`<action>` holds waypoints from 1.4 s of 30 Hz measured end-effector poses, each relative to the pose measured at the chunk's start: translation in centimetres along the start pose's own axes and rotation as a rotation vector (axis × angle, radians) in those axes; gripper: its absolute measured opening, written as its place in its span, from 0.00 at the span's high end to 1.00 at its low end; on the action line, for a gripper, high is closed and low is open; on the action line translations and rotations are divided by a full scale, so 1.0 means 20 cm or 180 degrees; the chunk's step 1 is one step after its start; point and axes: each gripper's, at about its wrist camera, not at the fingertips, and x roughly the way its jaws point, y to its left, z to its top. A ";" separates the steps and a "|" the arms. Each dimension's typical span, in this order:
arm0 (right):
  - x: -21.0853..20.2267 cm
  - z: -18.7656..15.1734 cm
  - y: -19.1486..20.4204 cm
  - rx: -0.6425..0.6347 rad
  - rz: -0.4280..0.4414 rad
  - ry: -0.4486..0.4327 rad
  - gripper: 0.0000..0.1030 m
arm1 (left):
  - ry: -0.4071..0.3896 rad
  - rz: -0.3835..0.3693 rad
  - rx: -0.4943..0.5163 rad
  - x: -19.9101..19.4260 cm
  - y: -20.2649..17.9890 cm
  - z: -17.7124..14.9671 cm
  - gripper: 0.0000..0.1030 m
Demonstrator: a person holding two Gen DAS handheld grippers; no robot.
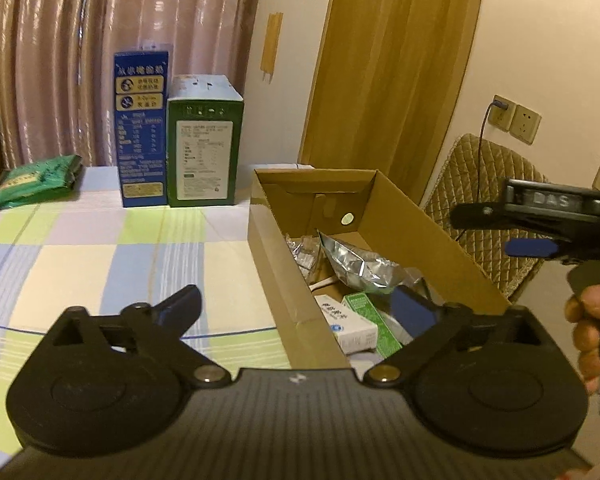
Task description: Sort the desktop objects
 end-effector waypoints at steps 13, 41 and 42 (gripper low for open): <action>-0.52 -0.25 0.00 -0.0053 -0.0268 0.0076 0.02 | 0.0107 0.0166 0.0019 -0.34 -0.13 -0.09 0.01; -0.98 -0.56 0.26 -0.0590 -0.0309 0.0107 0.02 | 0.0345 0.0318 -0.0091 -0.71 -0.26 -0.26 0.01; -0.99 -0.56 0.26 -0.0573 -0.0301 0.0102 0.02 | 0.0355 0.0311 -0.0069 -0.71 -0.27 -0.27 0.01</action>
